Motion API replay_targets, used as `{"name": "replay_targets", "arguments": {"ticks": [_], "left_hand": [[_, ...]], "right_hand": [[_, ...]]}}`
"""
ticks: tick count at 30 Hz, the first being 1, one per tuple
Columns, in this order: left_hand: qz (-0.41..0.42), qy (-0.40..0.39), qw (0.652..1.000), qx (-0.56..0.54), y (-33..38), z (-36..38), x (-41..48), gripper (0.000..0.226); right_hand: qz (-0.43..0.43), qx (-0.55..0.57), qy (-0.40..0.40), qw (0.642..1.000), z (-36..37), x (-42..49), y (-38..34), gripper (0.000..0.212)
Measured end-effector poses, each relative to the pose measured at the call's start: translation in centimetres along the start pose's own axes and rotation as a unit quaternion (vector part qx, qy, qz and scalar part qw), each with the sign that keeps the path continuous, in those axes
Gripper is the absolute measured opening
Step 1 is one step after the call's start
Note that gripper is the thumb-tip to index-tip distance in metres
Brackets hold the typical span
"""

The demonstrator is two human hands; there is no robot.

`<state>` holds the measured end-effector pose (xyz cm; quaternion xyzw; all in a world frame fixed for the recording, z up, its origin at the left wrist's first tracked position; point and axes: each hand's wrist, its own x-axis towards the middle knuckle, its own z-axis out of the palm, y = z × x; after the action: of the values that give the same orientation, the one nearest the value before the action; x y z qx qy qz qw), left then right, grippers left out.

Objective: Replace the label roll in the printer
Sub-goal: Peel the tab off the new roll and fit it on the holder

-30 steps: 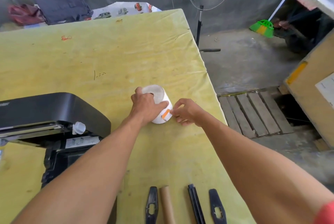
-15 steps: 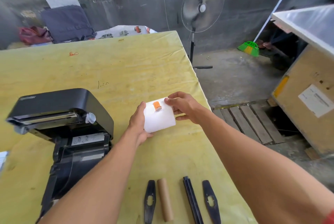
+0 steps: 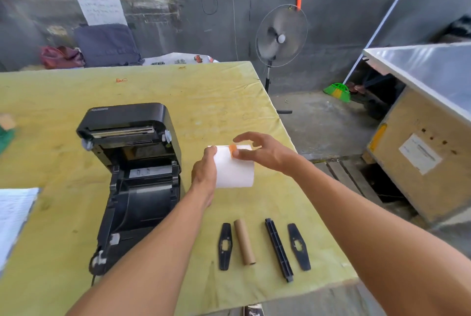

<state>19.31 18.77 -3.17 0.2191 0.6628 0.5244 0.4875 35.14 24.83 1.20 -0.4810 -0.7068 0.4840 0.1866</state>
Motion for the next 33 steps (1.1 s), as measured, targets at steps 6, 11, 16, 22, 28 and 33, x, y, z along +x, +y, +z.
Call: {"name": "replay_targets", "arguments": {"ticks": [6,11,16,22,28,33], "left_hand": [[0.000,0.016,1.000,0.013,-2.4,-2.8,-4.4,0.040],[-0.006,0.012,1.000,0.016,-4.7,-4.2,-6.9,0.039],[-0.004,0.014,1.000,0.013,-5.3,-4.4,-7.6,0.037],[-0.008,0.016,1.000,0.017,-4.5,-3.4,-4.9,0.040],[-0.020,0.005,0.999,0.040,-3.9,-1.7,-1.2,0.046],[-0.041,0.040,0.998,0.021,-4.1,-0.8,1.9,0.040]], "right_hand": [[-0.089,-0.142,0.042,0.985,3.3,-4.5,-0.3,0.029],[-0.058,-0.125,0.102,0.985,4.7,-7.0,-0.7,0.017],[-0.039,-0.058,0.071,0.995,4.2,-7.5,-1.3,0.016],[-0.040,-0.155,-0.054,0.986,3.9,-4.5,-0.7,0.018],[-0.001,-0.045,0.181,0.982,1.4,1.6,0.7,0.011],[0.074,-0.072,0.175,0.979,0.0,5.3,4.5,0.016]]}}
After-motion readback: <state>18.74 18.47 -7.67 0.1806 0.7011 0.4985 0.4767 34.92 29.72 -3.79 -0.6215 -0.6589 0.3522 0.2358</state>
